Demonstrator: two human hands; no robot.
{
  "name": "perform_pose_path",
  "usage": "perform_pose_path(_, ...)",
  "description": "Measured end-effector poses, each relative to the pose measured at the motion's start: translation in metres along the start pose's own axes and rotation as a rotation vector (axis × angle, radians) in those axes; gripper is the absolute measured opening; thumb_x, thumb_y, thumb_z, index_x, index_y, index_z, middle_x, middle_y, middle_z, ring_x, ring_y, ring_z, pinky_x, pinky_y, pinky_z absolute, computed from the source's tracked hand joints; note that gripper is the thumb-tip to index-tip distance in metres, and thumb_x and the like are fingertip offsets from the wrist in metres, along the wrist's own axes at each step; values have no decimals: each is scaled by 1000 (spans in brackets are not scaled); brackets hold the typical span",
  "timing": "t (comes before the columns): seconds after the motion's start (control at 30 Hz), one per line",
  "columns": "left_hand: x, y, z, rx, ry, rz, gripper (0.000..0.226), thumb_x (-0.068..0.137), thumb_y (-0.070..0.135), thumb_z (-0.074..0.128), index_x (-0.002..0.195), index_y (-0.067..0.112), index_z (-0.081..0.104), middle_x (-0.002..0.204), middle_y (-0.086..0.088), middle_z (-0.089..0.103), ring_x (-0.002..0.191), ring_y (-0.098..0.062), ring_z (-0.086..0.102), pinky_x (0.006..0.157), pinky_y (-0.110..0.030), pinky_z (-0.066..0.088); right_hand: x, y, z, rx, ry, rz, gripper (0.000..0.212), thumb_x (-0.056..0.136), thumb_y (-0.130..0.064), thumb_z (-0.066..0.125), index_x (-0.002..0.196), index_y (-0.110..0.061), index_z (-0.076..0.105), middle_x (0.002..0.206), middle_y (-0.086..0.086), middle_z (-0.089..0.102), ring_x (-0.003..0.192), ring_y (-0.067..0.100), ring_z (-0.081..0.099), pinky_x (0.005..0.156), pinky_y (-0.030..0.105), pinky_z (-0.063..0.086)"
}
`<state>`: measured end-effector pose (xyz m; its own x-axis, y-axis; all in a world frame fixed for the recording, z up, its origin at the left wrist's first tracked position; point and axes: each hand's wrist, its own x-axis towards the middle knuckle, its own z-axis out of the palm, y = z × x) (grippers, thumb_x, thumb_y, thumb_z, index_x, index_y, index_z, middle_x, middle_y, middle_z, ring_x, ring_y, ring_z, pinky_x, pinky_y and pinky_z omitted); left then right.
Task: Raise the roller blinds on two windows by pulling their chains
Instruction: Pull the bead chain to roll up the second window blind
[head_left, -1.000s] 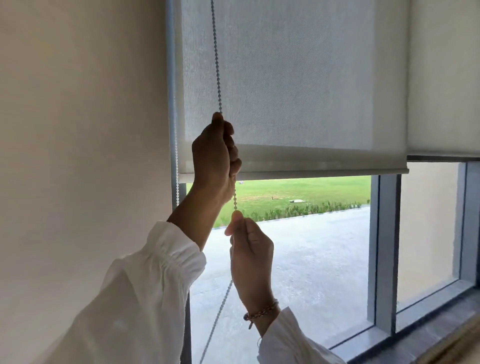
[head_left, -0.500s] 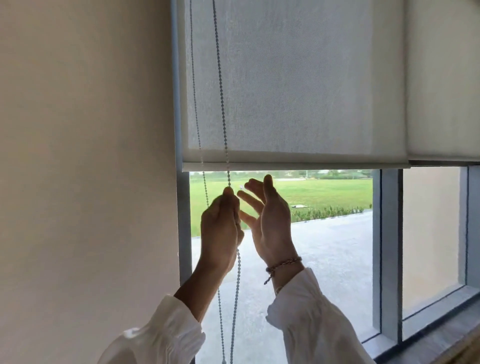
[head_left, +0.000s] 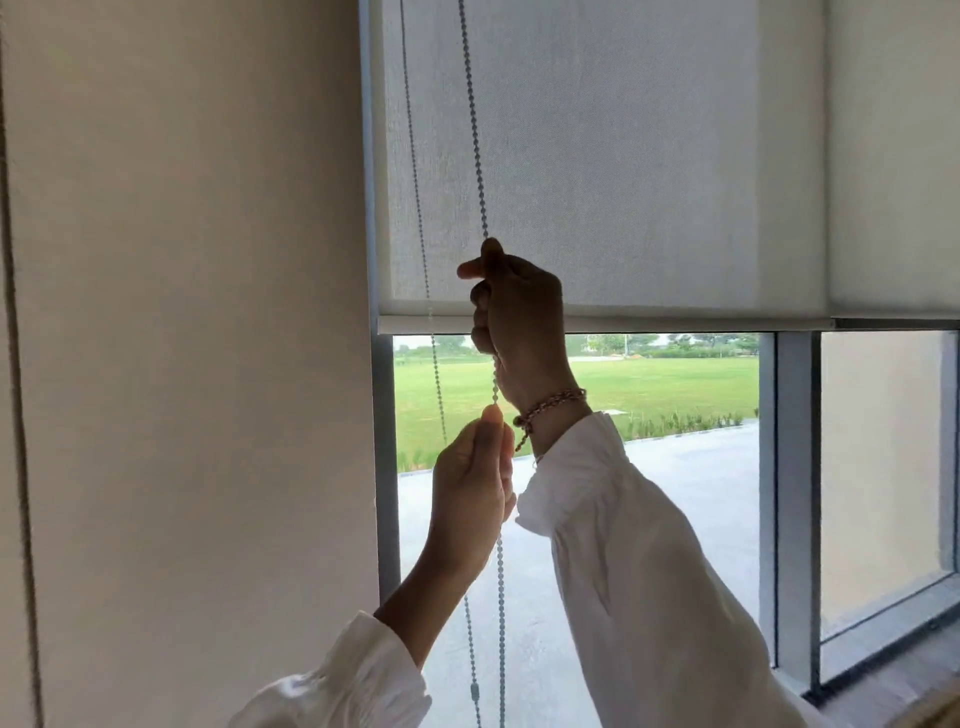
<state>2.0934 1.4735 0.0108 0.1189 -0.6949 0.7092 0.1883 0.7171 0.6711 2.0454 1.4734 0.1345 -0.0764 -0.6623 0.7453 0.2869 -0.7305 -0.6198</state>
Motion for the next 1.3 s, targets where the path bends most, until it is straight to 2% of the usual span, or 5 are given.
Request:
perform_pose_path(0.13, 2, 5, 1, -3, -69, -60, 44, 87, 43, 43, 46, 28, 49, 35, 12, 30, 30, -1, 20, 32, -9, 17, 0, 1, -7, -103, 64, -131, 42, 95, -25, 46, 54, -22, 58, 36, -12, 38, 37, 9, 31, 46, 27, 24)
perform_pose_path(0.23, 2, 2, 3, -10, -118, -70, 48, 93, 36, 39, 48, 28, 52, 35, 12, 30, 30, -1, 19, 32, -9, 18, 0, -3, -14, -62, 55, -143, 42, 95, -25, 47, 54, -22, 57, 42, -7, 35, 36, 8, 27, 43, 24, 22)
perform_pose_path(0.47, -4, -7, -3, 11, -191, -69, 36, 85, 41, 42, 62, 16, 51, 36, 12, 28, 32, -2, 17, 35, -11, 17, -4, -8, -26, -5, 17, -173, 40, 95, -24, 47, 56, -22, 57, 34, -13, 33, 32, 3, 24, 41, 19, 20)
perform_pose_path(1.1, -14, -39, -9, 103, -151, -145, 38, 81, 46, 44, 52, 26, 56, 34, 12, 28, 30, -1, 19, 34, -11, 17, -34, 18, -43, 6, 42, -66, 40, 92, -26, 51, 53, -25, 60, 35, -12, 39, 30, 3, 28, 37, 15, 23)
perform_pose_path(1.3, -11, -42, -10, 113, -136, -166, 48, 94, 31, 39, 50, 29, 58, 34, 11, 29, 30, -1, 19, 34, -11, 17, -37, 23, -36, -42, 45, -99, 39, 91, -27, 51, 53, -27, 60, 34, -12, 40, 31, 2, 30, 40, 17, 24)
